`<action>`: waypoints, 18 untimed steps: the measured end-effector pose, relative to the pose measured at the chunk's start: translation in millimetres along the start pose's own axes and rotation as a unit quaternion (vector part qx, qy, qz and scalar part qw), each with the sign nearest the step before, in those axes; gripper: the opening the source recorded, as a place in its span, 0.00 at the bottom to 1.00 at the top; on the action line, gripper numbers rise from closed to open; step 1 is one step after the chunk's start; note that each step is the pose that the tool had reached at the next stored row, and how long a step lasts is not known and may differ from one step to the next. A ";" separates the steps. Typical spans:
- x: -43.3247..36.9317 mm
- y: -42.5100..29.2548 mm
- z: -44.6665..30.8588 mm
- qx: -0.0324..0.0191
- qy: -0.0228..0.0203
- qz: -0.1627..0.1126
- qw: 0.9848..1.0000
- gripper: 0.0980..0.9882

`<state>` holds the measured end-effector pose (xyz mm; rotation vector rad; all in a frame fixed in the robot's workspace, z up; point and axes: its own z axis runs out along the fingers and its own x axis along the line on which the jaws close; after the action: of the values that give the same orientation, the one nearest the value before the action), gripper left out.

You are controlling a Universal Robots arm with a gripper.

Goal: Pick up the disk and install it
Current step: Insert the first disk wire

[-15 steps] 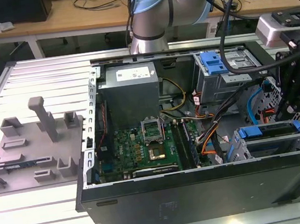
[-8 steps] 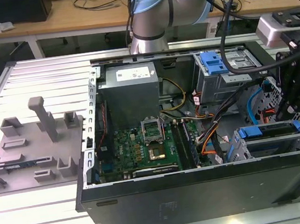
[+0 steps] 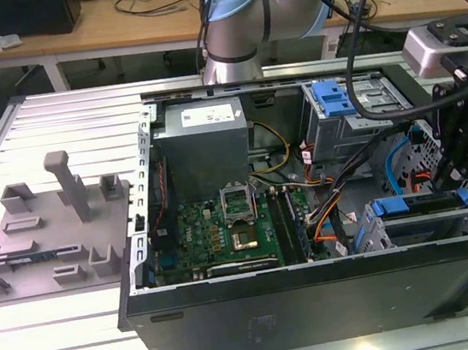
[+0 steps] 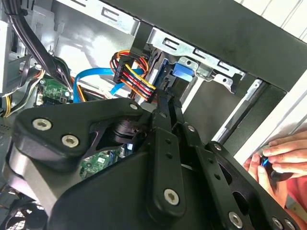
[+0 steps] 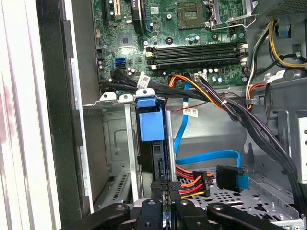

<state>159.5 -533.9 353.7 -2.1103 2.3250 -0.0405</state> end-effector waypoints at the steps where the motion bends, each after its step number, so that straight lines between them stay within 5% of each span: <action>1: 0.0 0.0 0.1 0.000 0.000 0.000 1.000 0.08; 18: -2.4 0.1 0.9 0.000 0.000 -0.001 1.000 0.08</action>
<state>159.7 -531.6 352.8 -2.1127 2.3235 -0.0415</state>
